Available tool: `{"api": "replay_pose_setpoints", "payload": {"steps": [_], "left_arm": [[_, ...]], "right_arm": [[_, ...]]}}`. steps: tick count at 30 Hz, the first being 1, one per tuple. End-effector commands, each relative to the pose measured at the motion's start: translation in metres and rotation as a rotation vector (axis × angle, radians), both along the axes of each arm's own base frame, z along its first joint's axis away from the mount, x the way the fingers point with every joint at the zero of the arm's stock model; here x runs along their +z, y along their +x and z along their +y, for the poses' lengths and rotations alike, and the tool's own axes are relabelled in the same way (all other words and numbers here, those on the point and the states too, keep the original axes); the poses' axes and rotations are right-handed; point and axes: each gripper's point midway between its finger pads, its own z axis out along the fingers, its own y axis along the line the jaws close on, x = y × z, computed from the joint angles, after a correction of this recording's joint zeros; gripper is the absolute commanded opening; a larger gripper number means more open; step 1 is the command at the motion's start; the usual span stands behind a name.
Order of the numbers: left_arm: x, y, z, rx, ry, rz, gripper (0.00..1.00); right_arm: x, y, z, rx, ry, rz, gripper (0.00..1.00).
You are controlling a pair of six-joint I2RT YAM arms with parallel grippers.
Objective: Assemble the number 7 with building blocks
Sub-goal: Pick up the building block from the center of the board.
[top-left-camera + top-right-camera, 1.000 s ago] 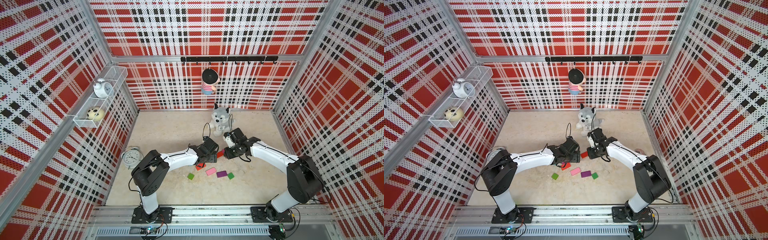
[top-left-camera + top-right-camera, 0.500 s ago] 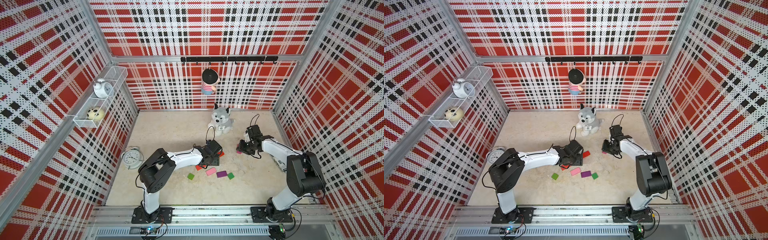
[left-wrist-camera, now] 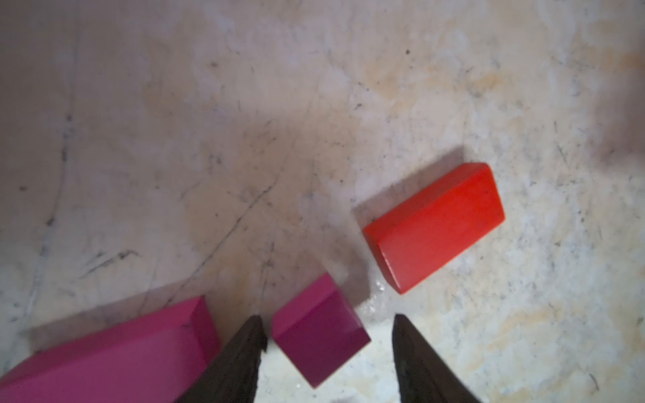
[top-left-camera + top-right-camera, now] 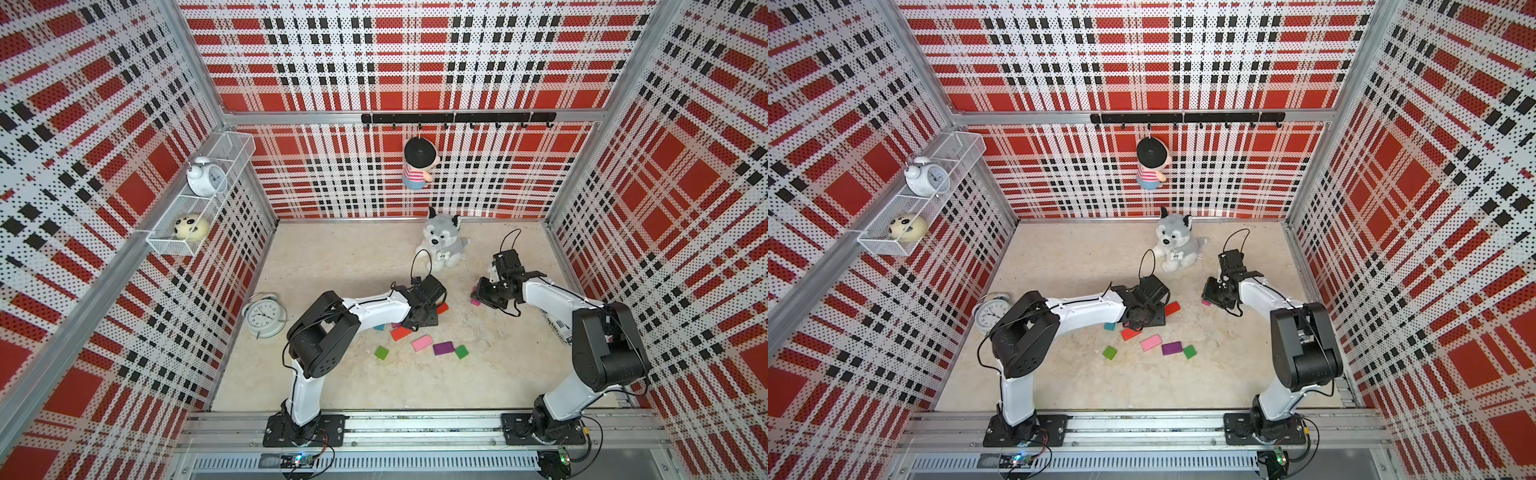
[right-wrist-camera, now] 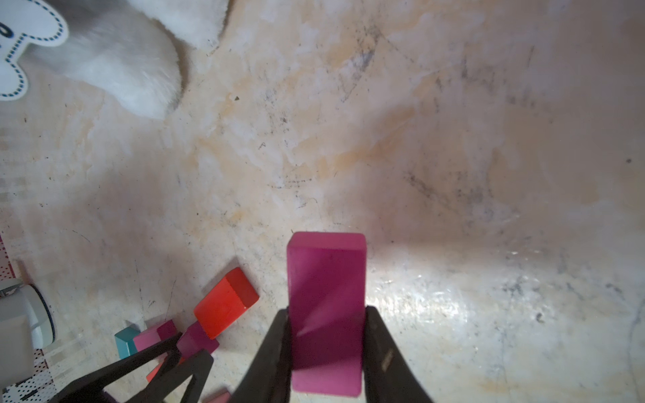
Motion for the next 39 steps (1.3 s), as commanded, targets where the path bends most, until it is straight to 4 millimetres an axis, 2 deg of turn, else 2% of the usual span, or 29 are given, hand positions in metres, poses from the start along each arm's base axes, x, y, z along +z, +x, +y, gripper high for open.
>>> {"api": "replay_pose_setpoints", "payload": {"steps": [1, 7, 16, 17, 19, 28, 34, 37, 39], "left_arm": [[-0.003, 0.003, 0.004, 0.01, 0.041, 0.024, 0.56], [-0.009, 0.003, 0.005, 0.011, 0.066, 0.041, 0.5], [-0.017, -0.002, 0.003, 0.004, 0.068, 0.078, 0.49], [-0.018, -0.002, 0.003, 0.003, 0.069, 0.082, 0.49], [-0.019, -0.002, 0.003, -0.002, 0.077, 0.085, 0.48], [-0.028, -0.002, 0.009, -0.022, 0.125, 0.089, 0.33], [-0.017, 0.008, 0.01, -0.011, 0.124, 0.049, 0.31], [-0.003, 0.016, 0.004, -0.013, 0.102, 0.019, 0.3], [0.013, 0.025, -0.003, -0.015, 0.083, -0.014, 0.3]], "right_arm": [[-0.01, -0.002, 0.0, -0.004, 0.003, 0.021, 0.21], [-0.013, -0.003, -0.002, -0.01, 0.001, 0.029, 0.21], [-0.015, 0.002, -0.01, -0.034, 0.001, 0.035, 0.21], [-0.015, 0.005, -0.01, -0.064, 0.017, 0.039, 0.24], [-0.019, 0.005, -0.01, -0.098, 0.034, 0.063, 0.26], [-0.021, 0.009, -0.007, -0.312, 0.16, 0.114, 0.24], [-0.017, 0.007, -0.028, -0.523, 0.169, 0.107, 0.25], [-0.019, 0.002, -0.035, -0.62, 0.191, 0.124, 0.24], [-0.017, 0.002, -0.039, -0.677, 0.207, 0.131, 0.25]]}}
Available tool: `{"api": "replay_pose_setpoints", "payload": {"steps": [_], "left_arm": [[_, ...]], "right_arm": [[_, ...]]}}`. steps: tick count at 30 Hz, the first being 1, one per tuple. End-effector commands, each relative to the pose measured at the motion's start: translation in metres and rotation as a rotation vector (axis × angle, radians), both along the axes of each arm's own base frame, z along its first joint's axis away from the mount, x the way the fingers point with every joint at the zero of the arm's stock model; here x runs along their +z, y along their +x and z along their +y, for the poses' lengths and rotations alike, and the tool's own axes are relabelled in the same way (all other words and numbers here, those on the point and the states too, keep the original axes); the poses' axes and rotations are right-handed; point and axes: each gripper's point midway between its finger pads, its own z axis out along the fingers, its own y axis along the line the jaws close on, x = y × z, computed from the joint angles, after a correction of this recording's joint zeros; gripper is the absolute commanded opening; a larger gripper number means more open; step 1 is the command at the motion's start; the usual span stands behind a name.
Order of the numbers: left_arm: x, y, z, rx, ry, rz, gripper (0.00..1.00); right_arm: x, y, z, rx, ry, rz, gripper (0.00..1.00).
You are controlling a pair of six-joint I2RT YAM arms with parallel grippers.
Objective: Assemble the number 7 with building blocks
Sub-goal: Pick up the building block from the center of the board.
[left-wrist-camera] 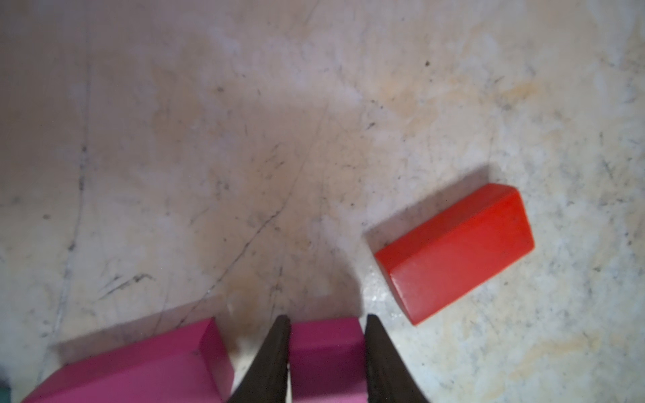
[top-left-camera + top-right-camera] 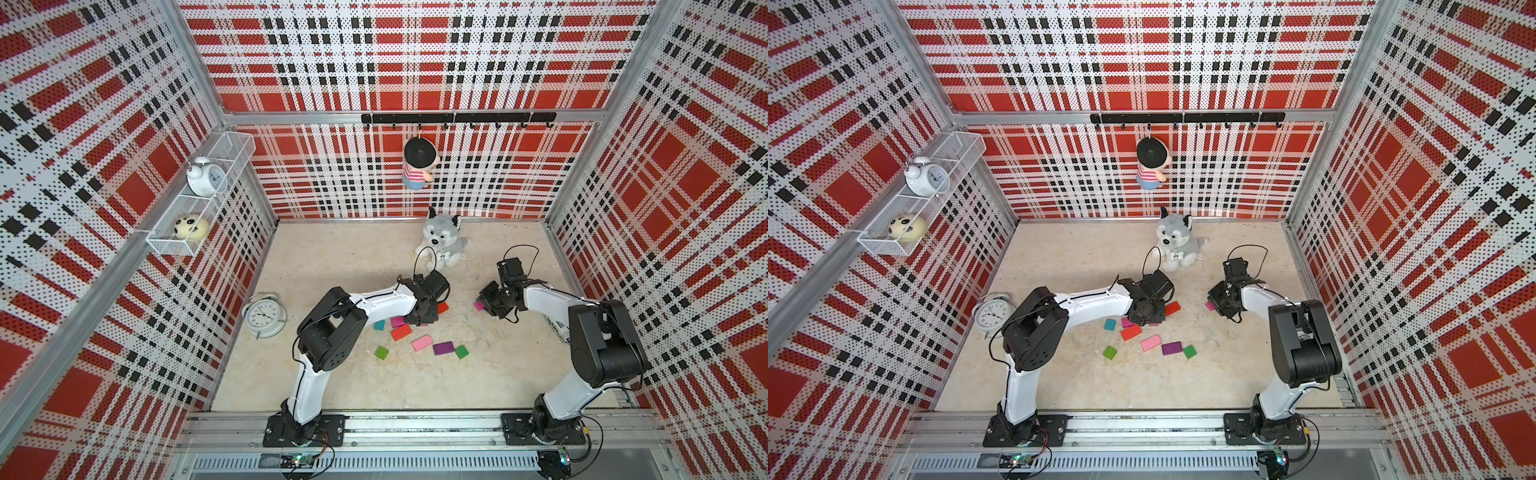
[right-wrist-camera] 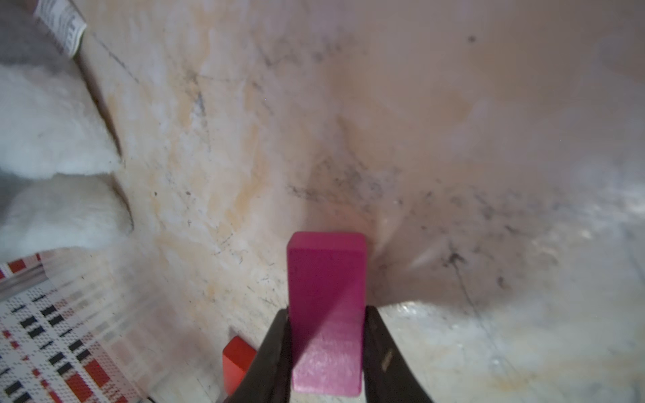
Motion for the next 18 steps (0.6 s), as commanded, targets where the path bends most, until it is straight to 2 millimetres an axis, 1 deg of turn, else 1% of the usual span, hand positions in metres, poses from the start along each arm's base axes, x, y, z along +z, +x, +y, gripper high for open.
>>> {"api": "replay_pose_setpoints", "payload": {"steps": [1, 3, 4, 6, 8, 10, 11, 12, 14, 16, 18], "left_arm": [[0.022, 0.02, -0.007, -0.002, -0.005, -0.06, 0.3], [0.043, 0.032, -0.017, -0.008, -0.024, -0.108, 0.3], [0.051, 0.037, -0.021, -0.012, -0.033, -0.123, 0.3], [0.067, 0.047, -0.032, -0.029, -0.058, -0.154, 0.3], [0.082, 0.058, -0.046, -0.046, -0.088, -0.188, 0.31], [0.09, 0.07, -0.06, -0.068, -0.117, -0.211, 0.31], [0.091, 0.075, -0.069, -0.082, -0.132, -0.214, 0.31], [0.092, 0.079, -0.076, -0.093, -0.143, -0.215, 0.31], [0.088, 0.084, -0.092, -0.124, -0.168, -0.212, 0.31], [0.079, 0.087, -0.104, -0.147, -0.18, -0.198, 0.31], [0.066, 0.085, -0.115, -0.17, -0.197, -0.167, 0.31]], "right_arm": [[0.011, 0.007, -0.013, -0.173, 0.03, -0.017, 0.25], [0.013, 0.009, -0.012, -0.227, 0.063, -0.008, 0.29], [0.013, 0.01, -0.012, -0.246, 0.08, -0.006, 0.29], [0.013, 0.014, -0.008, -0.262, 0.111, 0.004, 0.24], [0.011, 0.016, -0.005, -0.285, 0.132, 0.027, 0.23], [0.011, 0.019, -0.005, -0.285, 0.132, 0.027, 0.23], [0.012, 0.021, -0.004, -0.284, 0.133, 0.023, 0.23], [0.012, 0.021, -0.005, -0.333, 0.152, 0.045, 0.28], [0.014, 0.025, -0.004, -0.34, 0.152, 0.049, 0.28], [0.014, 0.026, -0.001, -0.355, 0.156, 0.056, 0.28], [0.012, 0.026, 0.001, -0.374, 0.153, 0.064, 0.28]]}}
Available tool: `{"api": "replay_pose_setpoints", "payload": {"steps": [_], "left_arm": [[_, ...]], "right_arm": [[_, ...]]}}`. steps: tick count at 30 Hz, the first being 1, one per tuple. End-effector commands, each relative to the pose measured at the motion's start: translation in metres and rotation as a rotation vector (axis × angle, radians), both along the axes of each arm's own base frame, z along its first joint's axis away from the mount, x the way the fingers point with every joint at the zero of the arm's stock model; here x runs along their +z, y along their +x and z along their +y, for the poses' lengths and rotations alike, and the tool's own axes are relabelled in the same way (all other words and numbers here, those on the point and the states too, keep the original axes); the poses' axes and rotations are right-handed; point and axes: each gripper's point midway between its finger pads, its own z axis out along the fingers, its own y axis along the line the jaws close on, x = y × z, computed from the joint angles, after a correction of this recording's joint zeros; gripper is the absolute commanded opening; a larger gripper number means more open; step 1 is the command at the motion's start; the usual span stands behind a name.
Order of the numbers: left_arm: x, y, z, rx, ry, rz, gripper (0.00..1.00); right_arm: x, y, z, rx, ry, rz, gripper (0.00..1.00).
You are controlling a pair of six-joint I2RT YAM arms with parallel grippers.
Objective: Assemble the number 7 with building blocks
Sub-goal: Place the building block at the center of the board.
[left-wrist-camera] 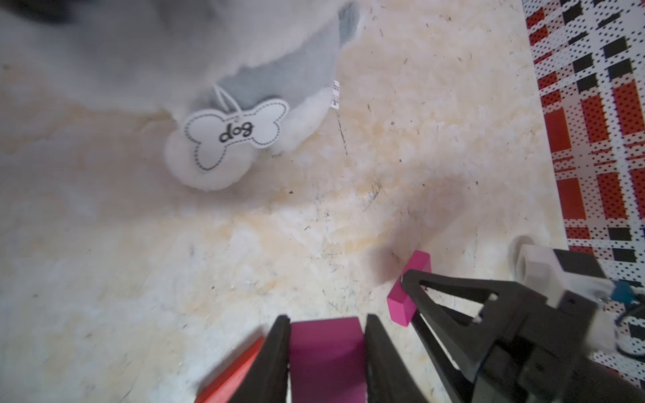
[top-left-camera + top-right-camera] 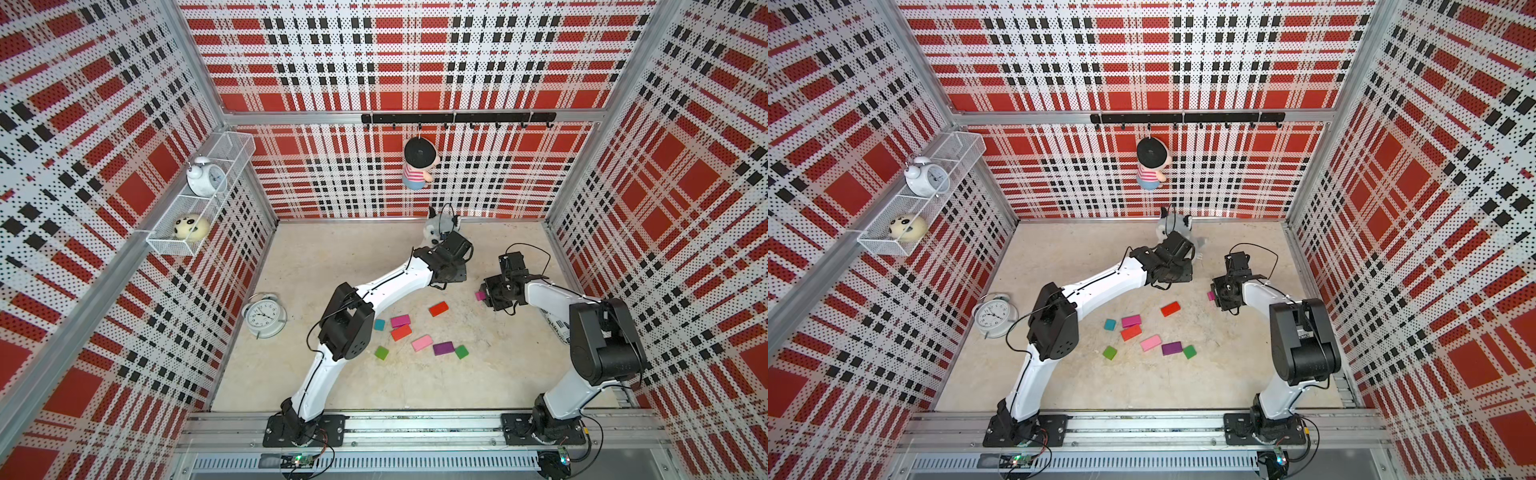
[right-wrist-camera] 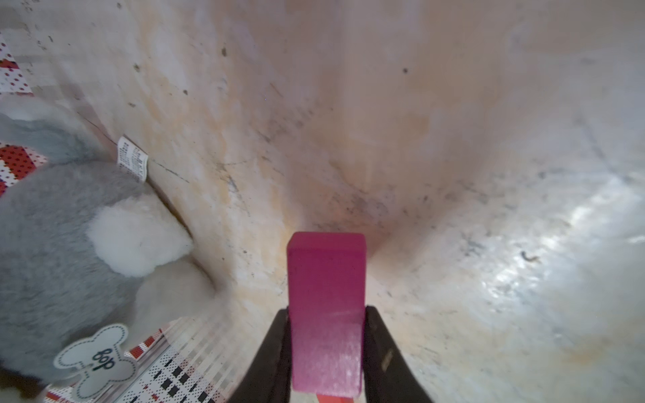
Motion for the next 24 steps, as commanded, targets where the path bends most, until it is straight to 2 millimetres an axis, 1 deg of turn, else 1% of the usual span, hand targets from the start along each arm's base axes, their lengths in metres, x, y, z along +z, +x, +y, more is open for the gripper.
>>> {"api": "replay_pose_setpoints", "payload": {"steps": [1, 3, 7, 9, 11, 14, 16, 19, 21, 24], "left_arm": [[-0.038, -0.01, -0.013, -0.077, 0.03, 0.078, 0.31], [-0.049, -0.012, -0.016, -0.091, 0.035, 0.096, 0.31], [-0.063, -0.016, -0.021, -0.115, 0.031, 0.124, 0.31], [-0.068, -0.019, -0.023, -0.125, 0.035, 0.135, 0.31], [-0.072, -0.022, -0.023, -0.13, 0.037, 0.143, 0.31], [-0.075, -0.024, -0.027, -0.137, 0.026, 0.148, 0.32], [-0.078, -0.024, -0.028, -0.137, 0.023, 0.152, 0.33], [-0.082, -0.024, -0.027, -0.134, 0.025, 0.156, 0.35], [-0.086, -0.023, -0.027, -0.134, 0.025, 0.162, 0.38], [-0.087, -0.022, -0.026, -0.131, 0.02, 0.166, 0.42]], "right_arm": [[-0.008, -0.001, 0.001, -0.062, 0.0, 0.047, 0.28], [-0.013, -0.003, 0.004, -0.072, 0.001, 0.066, 0.28], [-0.02, -0.007, 0.008, -0.074, -0.021, 0.094, 0.29], [-0.024, -0.009, 0.008, -0.08, -0.032, 0.112, 0.31], [-0.027, -0.011, 0.007, -0.091, -0.034, 0.129, 0.36], [-0.029, -0.011, 0.007, -0.106, -0.033, 0.131, 0.37], [-0.03, -0.012, 0.008, -0.109, -0.041, 0.141, 0.43], [-0.032, -0.013, 0.01, -0.102, -0.042, 0.149, 0.48], [-0.033, -0.014, 0.013, -0.099, -0.041, 0.153, 0.55], [-0.027, -0.012, 0.014, -0.086, -0.048, 0.135, 0.59]]}}
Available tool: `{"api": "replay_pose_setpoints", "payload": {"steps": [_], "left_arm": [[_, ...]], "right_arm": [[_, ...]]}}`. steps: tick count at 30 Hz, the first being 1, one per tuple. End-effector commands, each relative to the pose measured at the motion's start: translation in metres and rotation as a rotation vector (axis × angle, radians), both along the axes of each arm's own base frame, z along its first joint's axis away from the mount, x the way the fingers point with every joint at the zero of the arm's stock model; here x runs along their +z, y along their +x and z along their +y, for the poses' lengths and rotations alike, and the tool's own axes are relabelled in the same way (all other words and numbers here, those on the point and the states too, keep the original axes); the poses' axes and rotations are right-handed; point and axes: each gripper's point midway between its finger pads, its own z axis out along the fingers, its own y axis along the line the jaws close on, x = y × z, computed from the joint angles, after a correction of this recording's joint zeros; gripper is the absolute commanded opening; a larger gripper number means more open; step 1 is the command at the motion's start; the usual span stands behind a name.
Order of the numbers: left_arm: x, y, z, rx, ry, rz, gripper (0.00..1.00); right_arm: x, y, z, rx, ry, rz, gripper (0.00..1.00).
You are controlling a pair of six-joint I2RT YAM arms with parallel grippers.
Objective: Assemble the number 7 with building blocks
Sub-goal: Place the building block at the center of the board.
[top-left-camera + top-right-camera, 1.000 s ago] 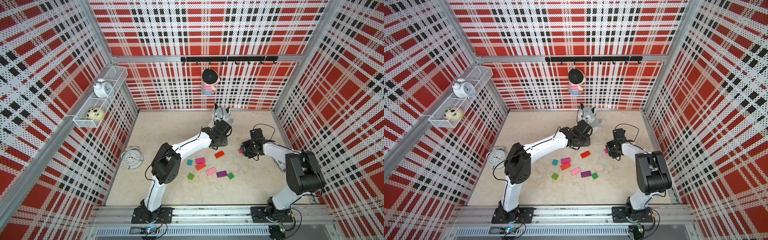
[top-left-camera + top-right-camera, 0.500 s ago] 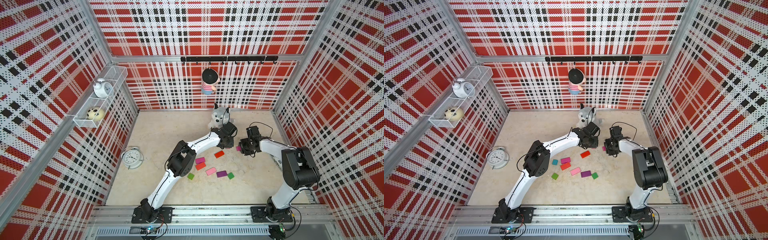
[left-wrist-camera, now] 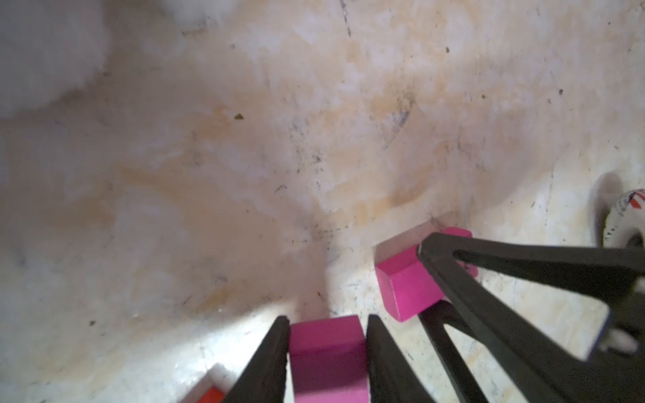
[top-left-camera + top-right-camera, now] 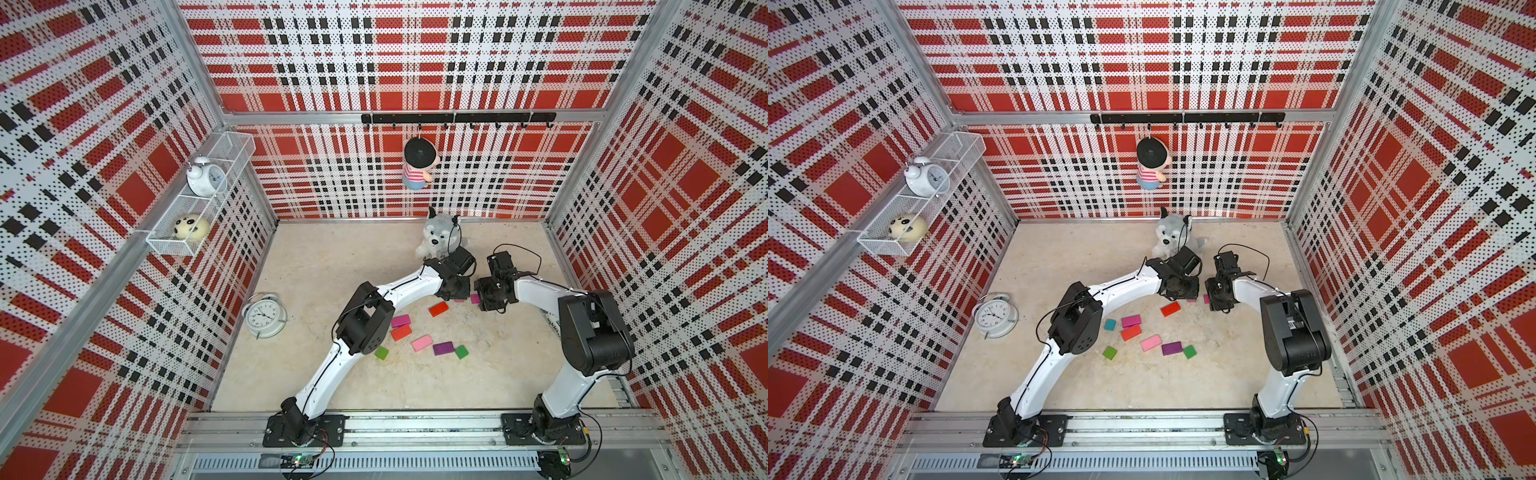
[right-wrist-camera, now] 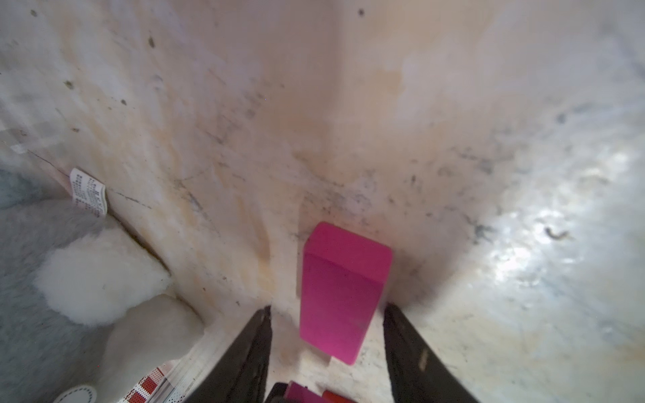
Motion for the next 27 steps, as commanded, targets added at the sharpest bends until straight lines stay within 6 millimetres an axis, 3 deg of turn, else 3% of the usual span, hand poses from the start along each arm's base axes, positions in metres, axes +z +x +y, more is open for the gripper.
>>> {"api": "replay_pose_setpoints", "payload": {"steps": [1, 7, 11, 14, 16, 19, 22, 23, 27], "left_arm": [[-0.009, 0.002, -0.002, -0.008, -0.005, 0.005, 0.44], [0.001, 0.008, -0.001, 0.006, -0.021, -0.016, 0.53], [0.025, 0.018, 0.006, 0.055, -0.035, -0.065, 0.64], [0.051, 0.029, 0.013, 0.103, -0.082, -0.111, 0.65], [0.06, 0.032, 0.019, 0.123, -0.119, -0.111, 0.64], [0.059, 0.03, 0.027, 0.124, -0.135, -0.089, 0.58], [0.049, 0.023, 0.029, 0.111, -0.131, -0.064, 0.49], [0.047, 0.019, 0.025, 0.098, -0.146, -0.054, 0.47], [0.041, 0.005, 0.003, 0.057, -0.226, -0.015, 0.41]], "right_arm": [[-0.003, -0.007, -0.001, 0.015, -0.038, 0.03, 0.61], [0.026, -0.006, -0.004, 0.08, -0.076, -0.036, 0.67], [0.057, -0.008, -0.014, 0.14, -0.152, -0.133, 0.66], [0.092, 0.012, -0.025, 0.274, -0.266, -0.313, 0.65], [0.102, 0.023, -0.028, 0.399, -0.304, -0.4, 0.64], [0.097, 0.032, -0.036, 0.571, -0.32, -0.427, 0.61], [0.08, 0.031, -0.043, 0.734, -0.372, -0.398, 0.56], [0.076, 0.032, -0.044, 0.732, -0.369, -0.387, 0.56], [0.062, 0.028, -0.035, 0.925, -0.383, -0.447, 0.38]]}}
